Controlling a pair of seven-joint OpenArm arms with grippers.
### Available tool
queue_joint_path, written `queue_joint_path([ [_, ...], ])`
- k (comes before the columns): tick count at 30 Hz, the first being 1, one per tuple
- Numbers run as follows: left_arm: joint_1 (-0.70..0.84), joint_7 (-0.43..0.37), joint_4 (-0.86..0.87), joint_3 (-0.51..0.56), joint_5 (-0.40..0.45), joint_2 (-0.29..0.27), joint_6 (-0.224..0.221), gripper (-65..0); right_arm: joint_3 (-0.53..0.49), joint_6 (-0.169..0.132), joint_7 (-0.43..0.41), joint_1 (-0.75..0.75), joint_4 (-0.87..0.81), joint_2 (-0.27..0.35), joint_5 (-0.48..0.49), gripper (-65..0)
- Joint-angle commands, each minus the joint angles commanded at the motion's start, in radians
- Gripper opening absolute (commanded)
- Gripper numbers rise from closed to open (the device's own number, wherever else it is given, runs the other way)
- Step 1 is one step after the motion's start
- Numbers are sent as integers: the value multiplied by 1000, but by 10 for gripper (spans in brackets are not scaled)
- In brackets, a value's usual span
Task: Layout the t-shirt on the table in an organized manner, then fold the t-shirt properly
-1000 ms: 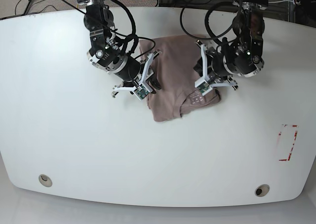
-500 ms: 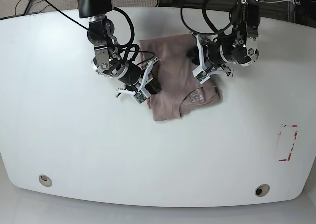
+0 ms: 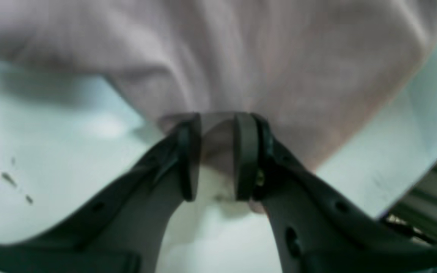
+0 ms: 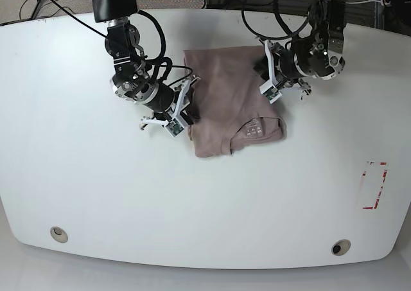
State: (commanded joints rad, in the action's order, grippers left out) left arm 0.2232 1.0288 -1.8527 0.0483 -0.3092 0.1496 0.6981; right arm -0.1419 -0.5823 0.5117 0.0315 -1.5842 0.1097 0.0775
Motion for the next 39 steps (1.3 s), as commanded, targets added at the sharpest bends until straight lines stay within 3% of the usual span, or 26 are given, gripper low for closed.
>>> queue_joint_path([
  [6, 0, 0, -11, 0, 0, 2, 0, -524, 2, 2, 83, 55, -32, -46, -9, -200],
  [8, 0, 0, -12, -2, 0, 2, 0, -524, 2, 2, 84, 69, -9, -58, -9, -157],
  [10, 2, 0, -12, -2, 0, 3, 0, -524, 2, 2, 84, 91, 26, -68, -9, -155],
  [16, 14, 2, -14, -41, 0, 28, 0, -524, 2, 2, 80, 175, 173, -74, 0, -200],
  [22, 29, 2, -15, -100, 0, 29, 0, -524, 2, 2, 2, 227, 301, -74, 0, -217],
  [27, 41, 2, -14, -155, 0, 31, 0, -524, 2, 2, -17, 252, 356, -74, 0, -235],
  [29, 41, 2, -14, -180, 0, 31, 0, -524, 2, 2, -18, 252, 359, -74, 0, -290],
  [36, 41, 34, -12, -232, 2, 31, 0, -524, 2, -5, -17, 252, 359, -74, 0, -628],
  [39, 41, 34, -9, -239, 2, 31, 0, -524, 2, -6, -14, 249, 351, -74, 0, -645],
])
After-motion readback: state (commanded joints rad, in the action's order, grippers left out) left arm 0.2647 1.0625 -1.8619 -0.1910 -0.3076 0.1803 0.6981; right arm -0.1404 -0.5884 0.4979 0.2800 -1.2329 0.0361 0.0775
